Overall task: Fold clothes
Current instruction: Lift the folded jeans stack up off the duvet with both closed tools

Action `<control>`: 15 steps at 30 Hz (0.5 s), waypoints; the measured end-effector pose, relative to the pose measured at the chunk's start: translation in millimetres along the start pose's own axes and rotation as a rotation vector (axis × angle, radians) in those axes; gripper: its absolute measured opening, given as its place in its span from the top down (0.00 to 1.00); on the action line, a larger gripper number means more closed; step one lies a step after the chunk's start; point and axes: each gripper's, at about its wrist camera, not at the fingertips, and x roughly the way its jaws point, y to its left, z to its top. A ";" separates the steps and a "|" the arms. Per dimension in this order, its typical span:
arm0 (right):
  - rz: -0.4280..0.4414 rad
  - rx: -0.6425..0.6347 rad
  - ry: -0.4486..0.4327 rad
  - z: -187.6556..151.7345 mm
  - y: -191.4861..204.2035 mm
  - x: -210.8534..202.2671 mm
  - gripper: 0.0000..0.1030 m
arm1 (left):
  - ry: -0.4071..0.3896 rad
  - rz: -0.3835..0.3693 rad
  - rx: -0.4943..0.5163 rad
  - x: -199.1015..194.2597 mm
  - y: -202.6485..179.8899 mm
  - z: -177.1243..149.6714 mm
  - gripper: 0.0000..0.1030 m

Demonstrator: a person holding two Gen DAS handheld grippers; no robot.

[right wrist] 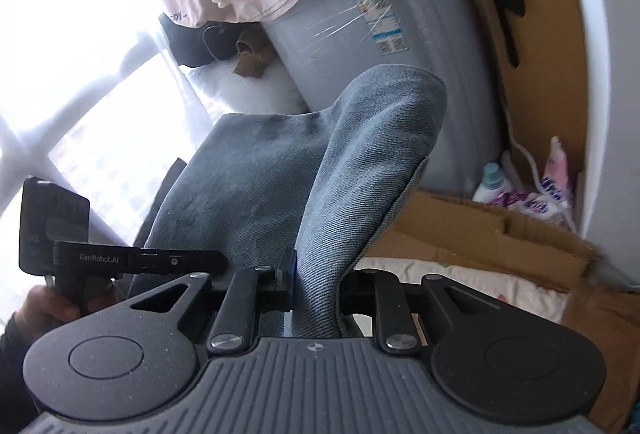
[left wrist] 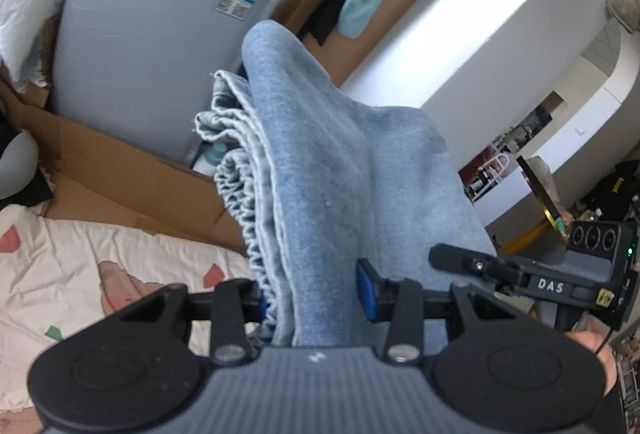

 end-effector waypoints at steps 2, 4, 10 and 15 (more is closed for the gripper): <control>-0.014 0.001 -0.008 -1.9 -3.6 -6.6 0.81 | 0.008 -0.014 0.005 9.2 -5.1 -2.6 0.59; -0.025 0.006 -0.015 -5.1 -11.4 -17.7 0.81 | 0.016 -0.025 0.015 21.4 -9.4 -5.3 0.59; -0.068 0.030 -0.039 -17.8 -41.2 -47.0 0.81 | 0.029 -0.049 0.047 59.4 -28.8 -19.9 0.58; -0.096 0.047 -0.055 -30.5 -69.6 -66.7 0.81 | 0.036 -0.075 0.057 91.2 -41.5 -30.9 0.59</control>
